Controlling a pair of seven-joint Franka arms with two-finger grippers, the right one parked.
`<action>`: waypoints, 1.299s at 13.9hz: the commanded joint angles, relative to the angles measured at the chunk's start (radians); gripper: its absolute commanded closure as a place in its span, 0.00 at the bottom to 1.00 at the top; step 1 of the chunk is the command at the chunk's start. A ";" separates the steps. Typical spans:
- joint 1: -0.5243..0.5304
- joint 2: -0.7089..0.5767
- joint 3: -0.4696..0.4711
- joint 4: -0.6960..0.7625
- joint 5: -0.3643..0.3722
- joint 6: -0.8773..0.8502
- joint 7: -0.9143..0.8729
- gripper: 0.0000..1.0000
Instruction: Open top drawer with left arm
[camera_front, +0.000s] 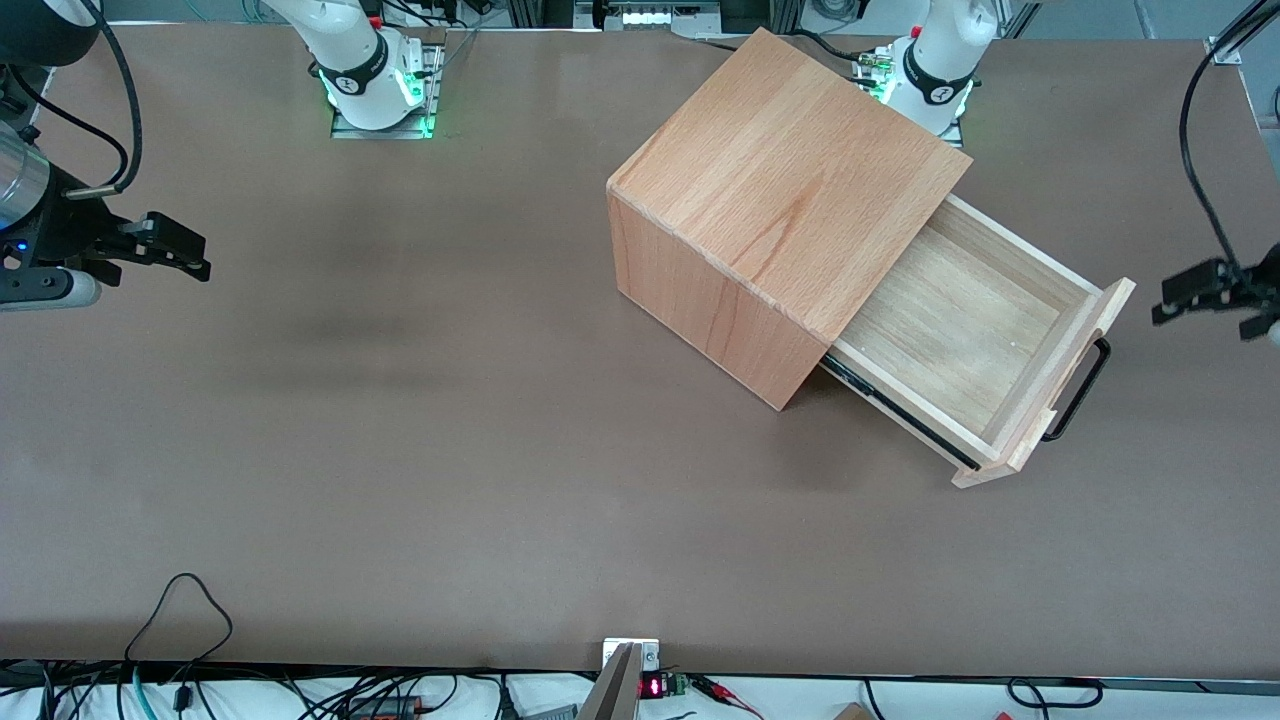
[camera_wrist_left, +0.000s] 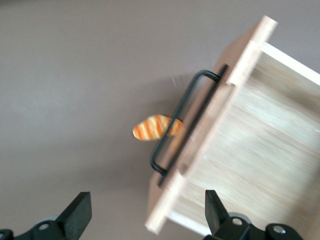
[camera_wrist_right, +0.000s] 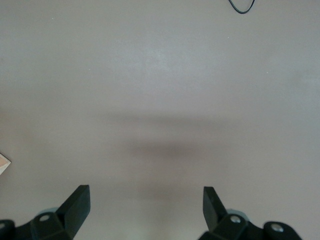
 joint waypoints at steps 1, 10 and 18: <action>-0.008 -0.064 -0.031 -0.002 0.042 -0.063 -0.126 0.00; 0.001 -0.105 -0.124 -0.004 0.082 -0.157 -0.299 0.00; 0.006 -0.098 -0.119 -0.001 0.077 -0.148 -0.287 0.00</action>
